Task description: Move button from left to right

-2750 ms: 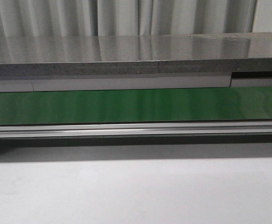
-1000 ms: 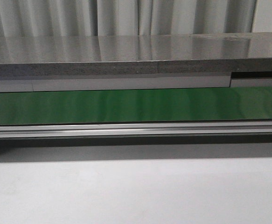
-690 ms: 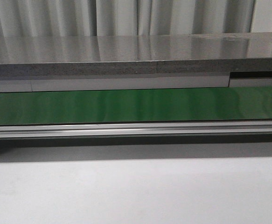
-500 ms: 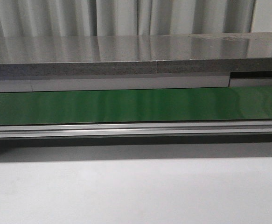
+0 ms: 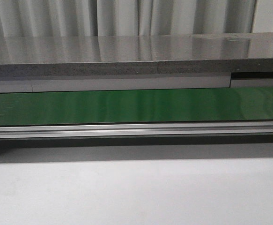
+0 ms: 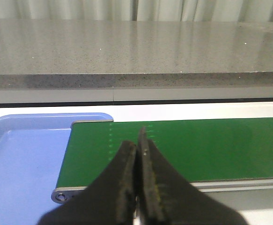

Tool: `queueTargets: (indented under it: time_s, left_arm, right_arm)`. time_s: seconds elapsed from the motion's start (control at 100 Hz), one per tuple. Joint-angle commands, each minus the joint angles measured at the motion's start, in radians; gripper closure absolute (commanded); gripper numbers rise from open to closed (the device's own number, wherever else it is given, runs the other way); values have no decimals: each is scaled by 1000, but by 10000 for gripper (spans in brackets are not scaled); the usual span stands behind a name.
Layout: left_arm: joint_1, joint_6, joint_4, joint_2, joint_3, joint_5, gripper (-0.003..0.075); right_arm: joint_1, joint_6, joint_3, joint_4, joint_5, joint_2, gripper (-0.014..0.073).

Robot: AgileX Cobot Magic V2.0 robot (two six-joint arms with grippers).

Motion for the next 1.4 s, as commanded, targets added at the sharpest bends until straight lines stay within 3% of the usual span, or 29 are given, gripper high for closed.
queueTargets:
  time_s: [0.0,0.3,0.53,0.67,0.98,1.39]
  left_arm:
    - [-6,-3,-13,7,-28,-77,740]
    - [-6,-3,-13,7,-28,-77,740]
    - [-6,-3,-13,7,-28,-77,740]
    - [-6,-3,-13,7,-28,-77,740]
    - [-6,-3,-13,7,-28,-77,740]
    - [-6,-3,-13,7,-28,-77,740]
  right_arm:
    - [8,2,54,13,-119,-100,146]
    - [8,2,295,16,-154,-393,148]
    - [8,2,383,57,-123,-599,151]
    - [8,2,400,60,-107,-669,263]
    - [8,2,400,62,-98,-683,668]
    - [8,2,400,62,-97,-683,661]
